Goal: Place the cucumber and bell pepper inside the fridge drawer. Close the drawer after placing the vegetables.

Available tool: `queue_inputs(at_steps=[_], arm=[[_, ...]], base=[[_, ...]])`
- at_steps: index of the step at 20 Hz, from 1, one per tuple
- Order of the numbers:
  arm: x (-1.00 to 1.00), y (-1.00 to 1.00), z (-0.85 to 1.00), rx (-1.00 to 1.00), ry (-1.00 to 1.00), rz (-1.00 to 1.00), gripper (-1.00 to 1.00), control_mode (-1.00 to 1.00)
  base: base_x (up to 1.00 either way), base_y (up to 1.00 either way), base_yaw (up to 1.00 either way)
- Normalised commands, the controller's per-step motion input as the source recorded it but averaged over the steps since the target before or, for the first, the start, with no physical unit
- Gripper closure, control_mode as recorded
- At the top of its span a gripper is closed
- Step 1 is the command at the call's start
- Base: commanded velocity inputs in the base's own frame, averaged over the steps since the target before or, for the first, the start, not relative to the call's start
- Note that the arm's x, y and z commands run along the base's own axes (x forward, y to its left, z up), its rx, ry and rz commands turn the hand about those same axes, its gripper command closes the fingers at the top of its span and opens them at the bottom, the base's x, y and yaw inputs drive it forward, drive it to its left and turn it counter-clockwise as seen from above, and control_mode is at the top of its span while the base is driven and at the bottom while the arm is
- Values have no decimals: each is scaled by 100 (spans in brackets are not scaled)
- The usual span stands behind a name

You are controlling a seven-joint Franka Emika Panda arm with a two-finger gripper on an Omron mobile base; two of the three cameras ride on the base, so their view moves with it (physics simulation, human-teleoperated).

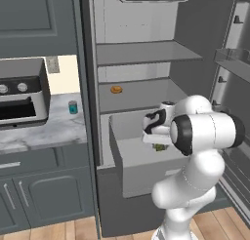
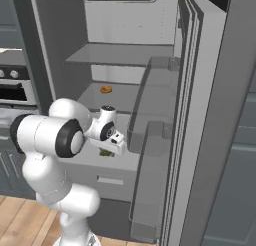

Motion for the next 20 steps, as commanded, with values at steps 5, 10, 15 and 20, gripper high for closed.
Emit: queue_inputs(at_steps=[5, 10, 15, 20], arm=[[-9, -37, -42, 0, 3, 5, 100, -100], [-50, -20, 0, 0, 1, 5, 100, -100], [-67, -4, 0, 0, 1, 5, 100, -100], [-21, 1, 2, -1, 12, 4, 100, -100]], base=[[0, 0, 0], [0, 0, 0], [0, 0, 0], [0, 0, 0]])
